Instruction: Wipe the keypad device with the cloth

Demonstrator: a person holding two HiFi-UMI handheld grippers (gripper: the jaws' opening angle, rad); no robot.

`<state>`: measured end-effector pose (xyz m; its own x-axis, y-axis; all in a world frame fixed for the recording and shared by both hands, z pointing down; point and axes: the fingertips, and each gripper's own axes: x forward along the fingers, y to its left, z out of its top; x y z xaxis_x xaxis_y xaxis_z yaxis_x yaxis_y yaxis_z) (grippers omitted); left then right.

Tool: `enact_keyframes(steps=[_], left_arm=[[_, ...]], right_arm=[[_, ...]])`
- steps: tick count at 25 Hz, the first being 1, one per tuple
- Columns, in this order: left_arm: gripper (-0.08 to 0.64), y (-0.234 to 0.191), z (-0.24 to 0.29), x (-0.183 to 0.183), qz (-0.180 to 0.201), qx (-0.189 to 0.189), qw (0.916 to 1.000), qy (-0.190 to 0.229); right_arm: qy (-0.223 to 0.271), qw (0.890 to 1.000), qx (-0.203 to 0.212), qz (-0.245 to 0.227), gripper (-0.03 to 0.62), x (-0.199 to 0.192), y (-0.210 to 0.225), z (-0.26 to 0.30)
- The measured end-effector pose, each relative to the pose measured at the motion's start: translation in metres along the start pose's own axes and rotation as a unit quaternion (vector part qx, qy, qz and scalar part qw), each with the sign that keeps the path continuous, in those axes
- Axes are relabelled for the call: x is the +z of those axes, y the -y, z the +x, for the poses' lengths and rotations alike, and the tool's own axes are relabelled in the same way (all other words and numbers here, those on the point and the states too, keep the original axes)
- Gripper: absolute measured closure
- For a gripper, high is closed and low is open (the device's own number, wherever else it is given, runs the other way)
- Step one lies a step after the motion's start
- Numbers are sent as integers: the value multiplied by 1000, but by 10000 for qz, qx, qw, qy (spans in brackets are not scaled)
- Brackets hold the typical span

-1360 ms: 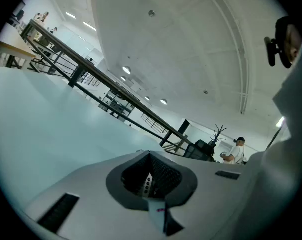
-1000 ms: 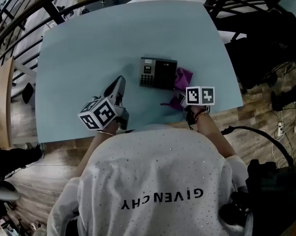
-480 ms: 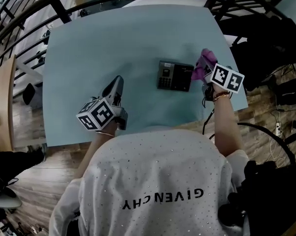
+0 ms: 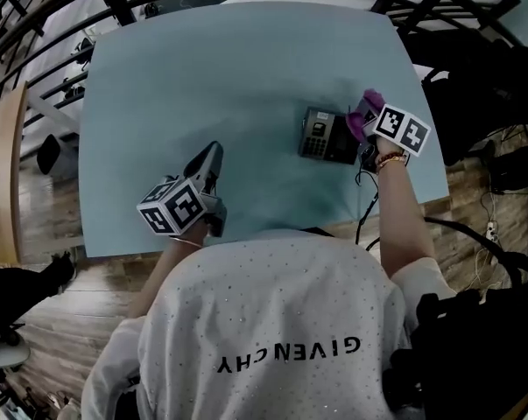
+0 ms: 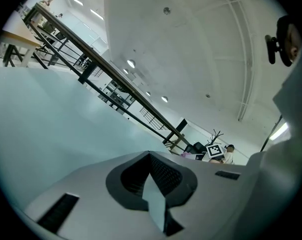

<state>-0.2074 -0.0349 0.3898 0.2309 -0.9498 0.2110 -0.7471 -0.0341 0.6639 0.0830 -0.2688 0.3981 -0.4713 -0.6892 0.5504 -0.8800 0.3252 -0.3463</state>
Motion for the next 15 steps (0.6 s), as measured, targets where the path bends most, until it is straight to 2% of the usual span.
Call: enact_keyframes(steps=[4,10,15], left_arm=[[560,-3,0,5,9,-29,10000,-25],[560,-5,3,13,19,-129,9999,30],[560,-14,0,12,-70,-72,9999,16]], right_arm=[[-140,9996,-5,-265,541,-8,-19,7],[-282,9990,34,-355,541,-15,-49,18],[-428,9970,247,-588,541,-25,-80,27]])
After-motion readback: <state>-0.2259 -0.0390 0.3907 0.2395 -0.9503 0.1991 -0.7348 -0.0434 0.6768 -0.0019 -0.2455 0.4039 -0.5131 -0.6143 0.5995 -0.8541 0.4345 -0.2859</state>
